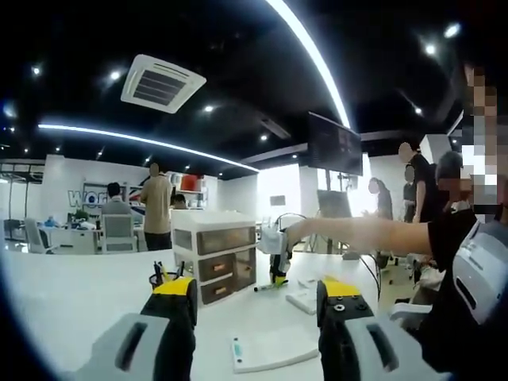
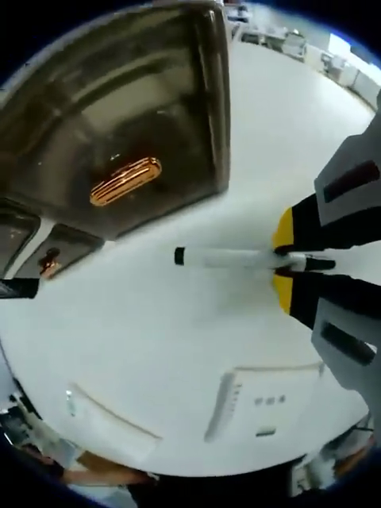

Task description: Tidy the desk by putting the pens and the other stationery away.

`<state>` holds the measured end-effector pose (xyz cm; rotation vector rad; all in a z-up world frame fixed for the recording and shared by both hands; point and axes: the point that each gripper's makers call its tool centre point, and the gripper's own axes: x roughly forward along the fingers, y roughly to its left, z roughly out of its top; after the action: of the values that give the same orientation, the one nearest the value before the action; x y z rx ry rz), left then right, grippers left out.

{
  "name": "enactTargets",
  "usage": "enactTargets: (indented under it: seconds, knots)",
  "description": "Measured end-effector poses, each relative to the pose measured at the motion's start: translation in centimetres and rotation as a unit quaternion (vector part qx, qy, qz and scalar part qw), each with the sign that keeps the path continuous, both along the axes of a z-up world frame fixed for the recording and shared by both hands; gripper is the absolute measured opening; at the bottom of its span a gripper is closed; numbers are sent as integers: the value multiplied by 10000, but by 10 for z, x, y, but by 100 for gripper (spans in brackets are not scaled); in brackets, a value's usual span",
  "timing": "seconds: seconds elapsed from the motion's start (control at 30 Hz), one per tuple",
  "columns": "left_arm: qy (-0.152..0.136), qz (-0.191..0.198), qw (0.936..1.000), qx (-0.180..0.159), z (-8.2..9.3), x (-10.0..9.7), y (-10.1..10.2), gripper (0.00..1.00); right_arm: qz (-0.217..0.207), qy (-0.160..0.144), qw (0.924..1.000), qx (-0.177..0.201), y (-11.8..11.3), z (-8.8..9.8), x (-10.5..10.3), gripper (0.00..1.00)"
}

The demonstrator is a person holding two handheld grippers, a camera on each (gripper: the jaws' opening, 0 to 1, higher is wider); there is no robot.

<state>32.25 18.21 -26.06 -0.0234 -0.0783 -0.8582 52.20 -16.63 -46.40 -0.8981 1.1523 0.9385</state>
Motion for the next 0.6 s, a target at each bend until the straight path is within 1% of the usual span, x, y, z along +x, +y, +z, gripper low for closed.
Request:
enactTargets:
  seconds: [0.03,0.07,0.17,0.3,0.37,0.43,0.5,0.53,0.6]
  knots:
    - [-3,2,10000,-2,0,0,0,61,25,-31,9999,123,3,3,0,8]
    - [-5,4,10000,-3,0,0,0,61,-45,-48,9997,251,4,7,0,8]
    - [-8,11,10000,-4,0,0,0,61,-44,-82,9994,344,2,16,-2,8]
    - [-26,0,10000,-4,1,-1,0,61,-20,-220,9953,944,14,37,-11,8]
    - [-32,1,10000,-9,2,-1,0,61,-32,-304,9911,1294,21,47,-13,8]
    - [-37,5,10000,-12,2,-1,1,61,-19,-413,9846,1697,28,62,-16,8]
    - [-48,22,10000,-18,3,-2,2,61,-36,-537,9796,1938,31,73,-18,8]
    - [-53,30,10000,-27,3,-2,2,61,-72,-538,9766,2083,32,78,-21,8]
    - [-68,38,10000,-36,4,-3,2,61,7,-669,9713,2284,34,89,-25,8]
